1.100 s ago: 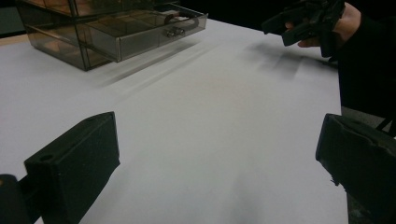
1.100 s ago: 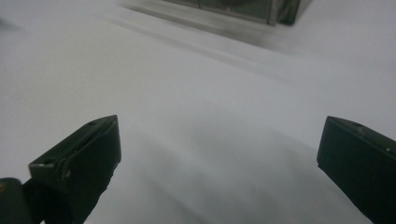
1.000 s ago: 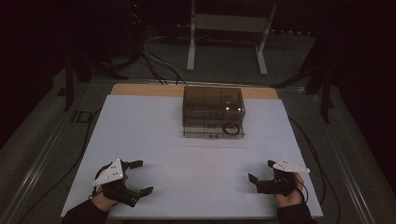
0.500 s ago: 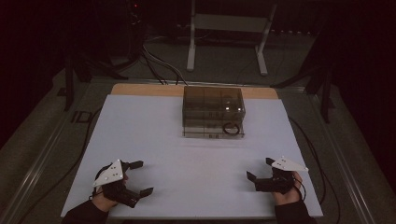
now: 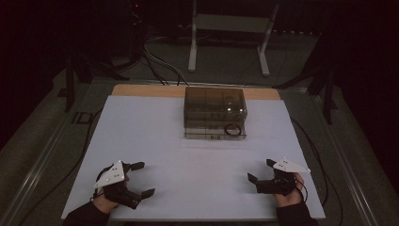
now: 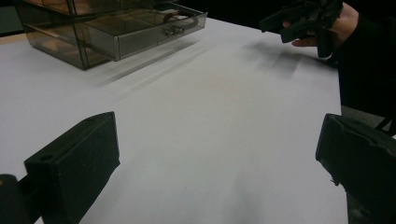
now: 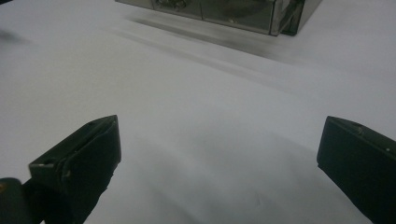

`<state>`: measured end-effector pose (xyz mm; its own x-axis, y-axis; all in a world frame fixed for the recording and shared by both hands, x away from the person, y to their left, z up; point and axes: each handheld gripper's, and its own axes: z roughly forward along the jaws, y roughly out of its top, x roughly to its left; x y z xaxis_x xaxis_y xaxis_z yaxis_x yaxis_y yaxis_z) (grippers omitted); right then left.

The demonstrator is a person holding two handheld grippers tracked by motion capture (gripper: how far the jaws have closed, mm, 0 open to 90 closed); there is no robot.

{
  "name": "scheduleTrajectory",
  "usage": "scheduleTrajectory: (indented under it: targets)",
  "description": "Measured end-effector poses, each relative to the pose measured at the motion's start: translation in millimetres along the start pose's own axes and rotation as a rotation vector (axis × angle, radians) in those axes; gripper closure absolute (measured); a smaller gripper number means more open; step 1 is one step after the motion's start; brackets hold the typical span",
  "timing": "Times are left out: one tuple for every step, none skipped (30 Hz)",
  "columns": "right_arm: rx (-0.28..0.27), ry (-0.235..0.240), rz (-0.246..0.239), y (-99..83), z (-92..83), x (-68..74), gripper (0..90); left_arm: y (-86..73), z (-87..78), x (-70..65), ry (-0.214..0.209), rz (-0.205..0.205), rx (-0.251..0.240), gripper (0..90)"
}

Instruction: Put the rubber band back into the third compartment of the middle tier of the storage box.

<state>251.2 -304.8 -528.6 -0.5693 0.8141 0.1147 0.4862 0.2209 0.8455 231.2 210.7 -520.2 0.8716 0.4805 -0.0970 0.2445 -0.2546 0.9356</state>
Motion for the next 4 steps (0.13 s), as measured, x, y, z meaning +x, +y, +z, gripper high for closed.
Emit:
scheduleTrajectory:
  targets:
    - [0.002, 0.001, -0.001, -0.2, -0.1, 0.1, 0.0, 0.2, 0.0, 0.0, 0.000, 0.002, 0.001, 0.3]
    - [0.004, 0.001, -0.001, -0.3, -0.1, 0.3, 0.0, 0.2, 0.0, 0.0, 0.000, -0.001, -0.001, 0.3]
    - [0.006, 0.000, -0.001, -0.3, -0.1, 0.4, 0.1, 0.3, 0.0, 0.1, 0.000, -0.002, -0.002, 0.3]
    - [0.007, 0.000, -0.001, -0.3, 0.0, 0.6, 0.1, 0.2, 0.0, 0.0, 0.000, -0.001, -0.002, 0.3]
